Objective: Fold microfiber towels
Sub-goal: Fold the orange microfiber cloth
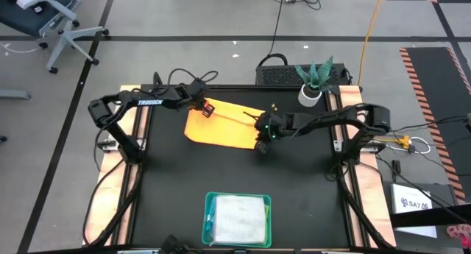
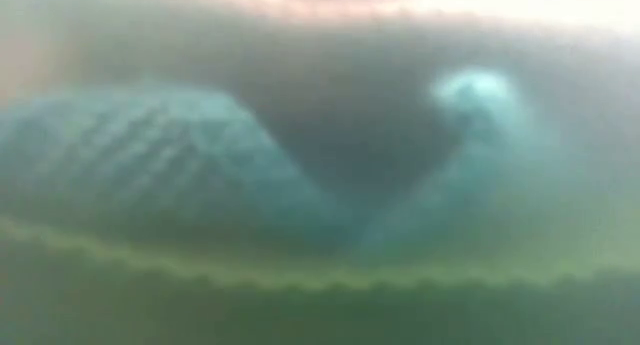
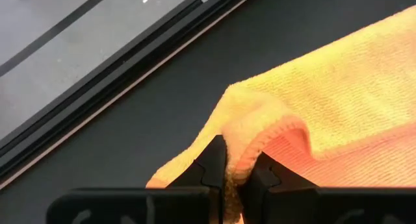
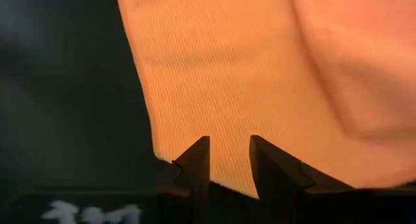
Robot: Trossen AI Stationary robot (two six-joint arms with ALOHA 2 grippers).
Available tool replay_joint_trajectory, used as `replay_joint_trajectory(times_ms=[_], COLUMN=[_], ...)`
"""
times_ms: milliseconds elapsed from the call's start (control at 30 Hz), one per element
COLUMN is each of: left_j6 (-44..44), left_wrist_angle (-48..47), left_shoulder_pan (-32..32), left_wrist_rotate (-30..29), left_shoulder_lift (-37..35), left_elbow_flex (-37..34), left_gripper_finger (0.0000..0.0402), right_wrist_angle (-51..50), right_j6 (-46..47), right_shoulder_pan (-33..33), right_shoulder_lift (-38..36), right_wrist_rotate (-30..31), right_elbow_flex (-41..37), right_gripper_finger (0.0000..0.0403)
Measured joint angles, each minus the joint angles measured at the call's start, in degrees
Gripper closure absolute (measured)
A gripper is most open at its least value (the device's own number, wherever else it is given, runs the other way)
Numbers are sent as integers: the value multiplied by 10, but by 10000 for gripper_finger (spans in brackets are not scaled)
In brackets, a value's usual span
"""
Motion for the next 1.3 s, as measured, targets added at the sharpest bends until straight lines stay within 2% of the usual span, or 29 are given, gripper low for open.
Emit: replay_joint_trajectory(times_ms=[300, 467, 667, 900, 1067, 1300], left_j6=[-12, -21, -49, -72, -61, 5], left_wrist_angle=[-12, -52, -73, -109, -85, -78], left_shoulder_pan=[-3, -24, -58, -108, -113, -84], left_wrist_rotate=[8, 16, 17, 19, -26, -12], left_shoulder_lift=[0, 0, 0, -9, -34, -57], left_elbow_flex=[0, 0, 0, 0, 1, 16], left_gripper_finger=[376, 376, 376, 376, 375, 372], right_wrist_angle=[46, 23, -30, -72, -78, -79], right_j6=[2, 2, 2, 28, 30, 47], right_shoulder_pan=[9, 24, 54, 91, 105, 107], right_shoulder_lift=[49, 53, 51, 41, 39, 40], right_wrist_rotate=[-1, -28, -32, -75, -75, -75], right_elbow_flex=[0, 0, 2, 2, 1, 1], right_gripper_finger=[308, 308, 308, 308, 308, 308])
